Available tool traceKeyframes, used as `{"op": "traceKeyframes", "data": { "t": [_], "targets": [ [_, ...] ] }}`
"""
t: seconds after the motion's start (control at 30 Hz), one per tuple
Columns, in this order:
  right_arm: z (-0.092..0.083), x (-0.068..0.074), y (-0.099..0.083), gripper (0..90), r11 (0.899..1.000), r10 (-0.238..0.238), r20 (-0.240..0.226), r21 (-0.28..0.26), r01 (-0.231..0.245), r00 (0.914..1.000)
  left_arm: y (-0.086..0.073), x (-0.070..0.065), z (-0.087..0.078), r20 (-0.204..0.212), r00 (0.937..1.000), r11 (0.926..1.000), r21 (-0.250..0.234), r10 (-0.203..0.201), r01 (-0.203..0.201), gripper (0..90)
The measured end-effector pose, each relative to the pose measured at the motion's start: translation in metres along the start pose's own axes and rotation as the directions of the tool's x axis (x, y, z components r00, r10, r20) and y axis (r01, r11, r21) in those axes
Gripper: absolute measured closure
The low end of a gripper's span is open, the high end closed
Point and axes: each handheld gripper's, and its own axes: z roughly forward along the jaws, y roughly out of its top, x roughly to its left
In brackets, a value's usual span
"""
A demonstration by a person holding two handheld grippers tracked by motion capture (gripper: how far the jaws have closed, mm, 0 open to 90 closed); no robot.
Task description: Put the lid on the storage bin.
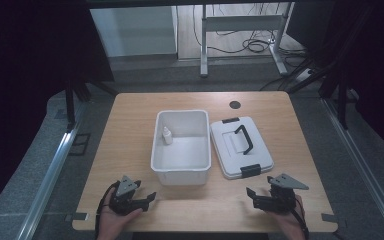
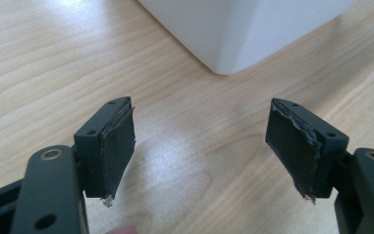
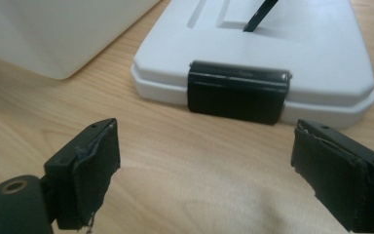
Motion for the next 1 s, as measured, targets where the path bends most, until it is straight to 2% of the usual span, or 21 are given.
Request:
{"op": "traceKeyframes", "data": {
  "t": [0.1, 0.2, 0.37, 0.47, 0.67, 0.87, 1.0],
  "targets": [
    [-0.009, -0.002, -0.006, 13.9, 1.0, 0.02, -0.021, -0.015, -0.021, 0.9996, 0.0, -0.004, -0.003, -0.016, 0.9999, 0.9999, 0.015, 0.004, -0.004, 26.9],
    [-0.016, -0.005, -0.006, 15.4, 0.998, 0.043, -0.045, -0.043, -0.045, 0.998, 0.001, -0.006, -0.01, 0.002, 0.9998, 0.9998, 0.009, -0.019, 0.019, 27.5],
    [-0.013, -0.01, -0.004, 18.7, 0.995, 0.09, -0.054, -0.048, -0.093, 0.9944, 0.001, -0.004, -0.011, -0.002, 0.9998, 0.9997, 0.015, -0.02, 0.02, 27.3],
    [-0.009, -0.011, -0.004, 19.6, 0.997, 0.075, -0.025, -0.027, -0.076, 0.9969, 0.003, -0.001, -0.01, 0.007, 0.9997, 0.9997, 0.01, -0.024, 0.024, 26.7],
    [-0.01, -0.011, -0.006, 19.7, 0.996, 0.088, 0.004, -0.032, -0.088, 0.9961, 0.004, 0.001, -0.009, 0.015, 0.9996, 0.9997, 0.004, -0.023, 0.023, 26.4],
    [-0.01, -0.008, -0.002, 19.7, 0.996, 0.079, 0.018, -0.044, -0.078, 0.9967, 0.004, 0.001, -0.011, 0.027, 0.9993, 0.9996, -0.01, -0.025, 0.025, 26.2],
    [-0.01, -0.01, -0.002, 19.7, 0.995, 0.093, 0.001, -0.041, -0.093, 0.9956, 0.005, 0.001, -0.01, 0.03, 0.9993, 0.9997, -0.003, -0.024, 0.024, 26.3]
  ]
}}
